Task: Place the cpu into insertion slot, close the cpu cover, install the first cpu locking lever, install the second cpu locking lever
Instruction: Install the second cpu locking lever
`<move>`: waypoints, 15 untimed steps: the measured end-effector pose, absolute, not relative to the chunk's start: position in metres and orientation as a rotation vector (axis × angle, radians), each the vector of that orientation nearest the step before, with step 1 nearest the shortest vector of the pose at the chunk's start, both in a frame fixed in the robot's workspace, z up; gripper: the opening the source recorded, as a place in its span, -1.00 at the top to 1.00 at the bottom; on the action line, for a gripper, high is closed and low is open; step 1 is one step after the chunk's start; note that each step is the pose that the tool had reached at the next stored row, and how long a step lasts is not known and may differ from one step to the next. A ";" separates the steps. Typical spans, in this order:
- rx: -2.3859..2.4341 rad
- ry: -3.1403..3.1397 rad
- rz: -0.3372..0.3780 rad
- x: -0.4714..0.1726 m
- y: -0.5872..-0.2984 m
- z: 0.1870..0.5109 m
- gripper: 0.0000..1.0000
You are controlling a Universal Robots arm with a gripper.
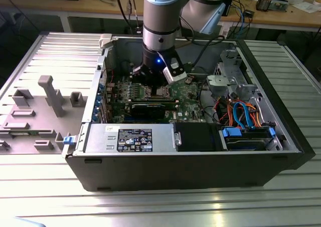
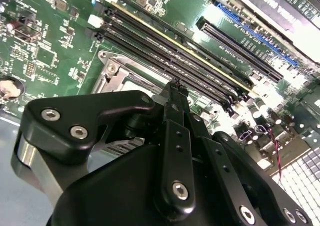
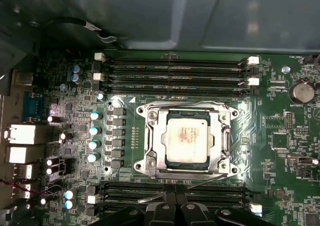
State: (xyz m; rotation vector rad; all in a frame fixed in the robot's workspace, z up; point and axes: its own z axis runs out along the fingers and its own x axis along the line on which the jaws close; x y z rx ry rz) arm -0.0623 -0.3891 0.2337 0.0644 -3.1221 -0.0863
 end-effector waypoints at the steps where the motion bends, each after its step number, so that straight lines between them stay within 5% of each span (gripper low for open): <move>1: 0.070 -3.122 -0.091 -0.062 -0.389 0.233 0.79; 15: 0.087 -3.114 -0.124 -0.075 -0.395 0.230 0.79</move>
